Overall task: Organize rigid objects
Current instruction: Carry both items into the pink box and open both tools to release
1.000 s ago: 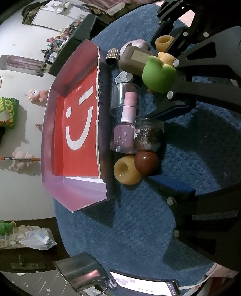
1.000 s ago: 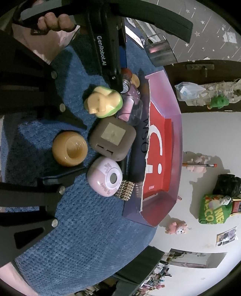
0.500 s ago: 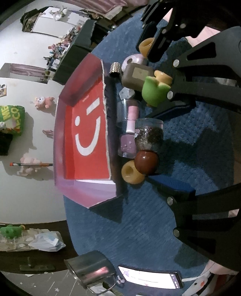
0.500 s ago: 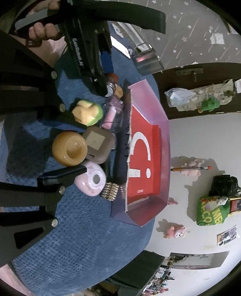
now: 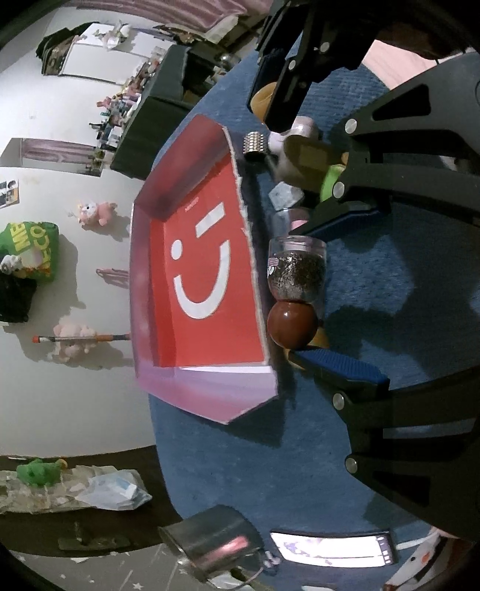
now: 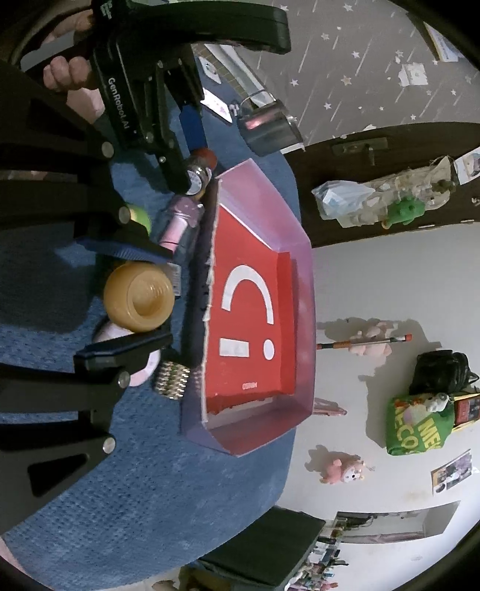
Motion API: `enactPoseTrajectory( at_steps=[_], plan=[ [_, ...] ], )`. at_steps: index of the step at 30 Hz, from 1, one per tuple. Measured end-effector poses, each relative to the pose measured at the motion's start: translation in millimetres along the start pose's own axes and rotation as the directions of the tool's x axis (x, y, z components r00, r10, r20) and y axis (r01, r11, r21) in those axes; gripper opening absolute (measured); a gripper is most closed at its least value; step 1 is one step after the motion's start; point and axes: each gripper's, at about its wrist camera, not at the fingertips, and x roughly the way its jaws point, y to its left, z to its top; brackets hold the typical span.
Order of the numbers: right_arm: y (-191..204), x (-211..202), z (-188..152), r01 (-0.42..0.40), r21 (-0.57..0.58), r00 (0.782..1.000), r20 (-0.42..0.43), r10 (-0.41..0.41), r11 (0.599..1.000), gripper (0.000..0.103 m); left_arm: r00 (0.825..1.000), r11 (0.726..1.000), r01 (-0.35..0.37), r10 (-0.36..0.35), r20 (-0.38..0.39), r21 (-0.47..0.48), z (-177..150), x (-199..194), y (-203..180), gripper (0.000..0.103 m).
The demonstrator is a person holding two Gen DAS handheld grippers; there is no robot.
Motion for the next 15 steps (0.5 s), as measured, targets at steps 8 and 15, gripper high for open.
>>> enactPoseTrajectory(
  at_steps=[8, 15],
  plan=[
    [-9, 7, 26, -0.004, -0.009, 1.0, 0.014, 0.005, 1.0, 0.04, 1.0, 0.999, 0.004, -0.005, 0.026, 0.032, 28, 8, 0, 0.054],
    [-14, 12, 46, 0.007, -0.02, 0.999, 0.035, -0.007, 1.0, 0.04, 0.999, 0.999, 0.015, -0.017, 0.03, 0.048, 48, 20, 1, 0.054]
  ],
)
